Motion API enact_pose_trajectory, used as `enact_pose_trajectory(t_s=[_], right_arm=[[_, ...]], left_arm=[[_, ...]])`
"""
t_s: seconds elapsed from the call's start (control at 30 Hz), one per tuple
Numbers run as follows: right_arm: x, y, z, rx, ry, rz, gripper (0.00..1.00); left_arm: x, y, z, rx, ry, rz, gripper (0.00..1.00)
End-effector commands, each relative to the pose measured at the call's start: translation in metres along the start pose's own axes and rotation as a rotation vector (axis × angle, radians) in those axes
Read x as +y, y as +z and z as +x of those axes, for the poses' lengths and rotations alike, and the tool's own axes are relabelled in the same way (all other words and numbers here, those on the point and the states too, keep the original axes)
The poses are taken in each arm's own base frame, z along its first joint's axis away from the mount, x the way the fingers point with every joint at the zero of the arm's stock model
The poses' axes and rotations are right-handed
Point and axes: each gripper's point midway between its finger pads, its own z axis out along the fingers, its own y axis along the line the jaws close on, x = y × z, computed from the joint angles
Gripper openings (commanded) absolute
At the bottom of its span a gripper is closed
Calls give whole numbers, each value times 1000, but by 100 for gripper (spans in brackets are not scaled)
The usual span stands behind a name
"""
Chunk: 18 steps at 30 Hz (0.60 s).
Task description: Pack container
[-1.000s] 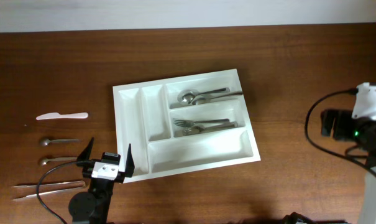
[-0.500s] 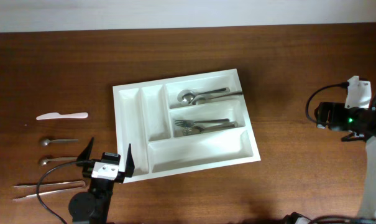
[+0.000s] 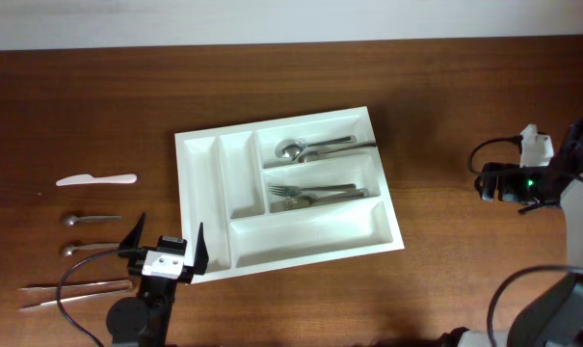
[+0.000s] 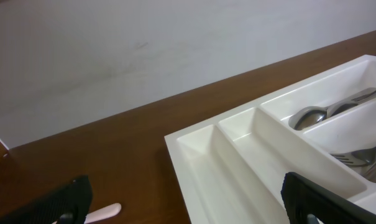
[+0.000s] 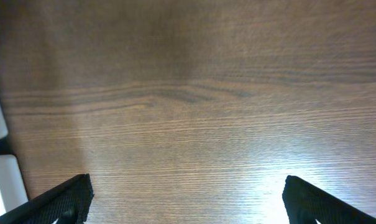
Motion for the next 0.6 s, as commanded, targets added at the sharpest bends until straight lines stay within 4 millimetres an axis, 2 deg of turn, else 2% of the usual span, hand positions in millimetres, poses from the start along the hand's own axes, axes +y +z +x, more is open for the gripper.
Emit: enact_pose_trajectory(t_s=[0.0, 0.57], right_arm=[[-1, 14, 6, 36, 9, -32, 99], [-8, 15, 7, 36, 27, -26, 99]], left_arm=[[3, 0, 3, 4, -3, -16, 99], [3, 0, 3, 4, -3, -16, 99]])
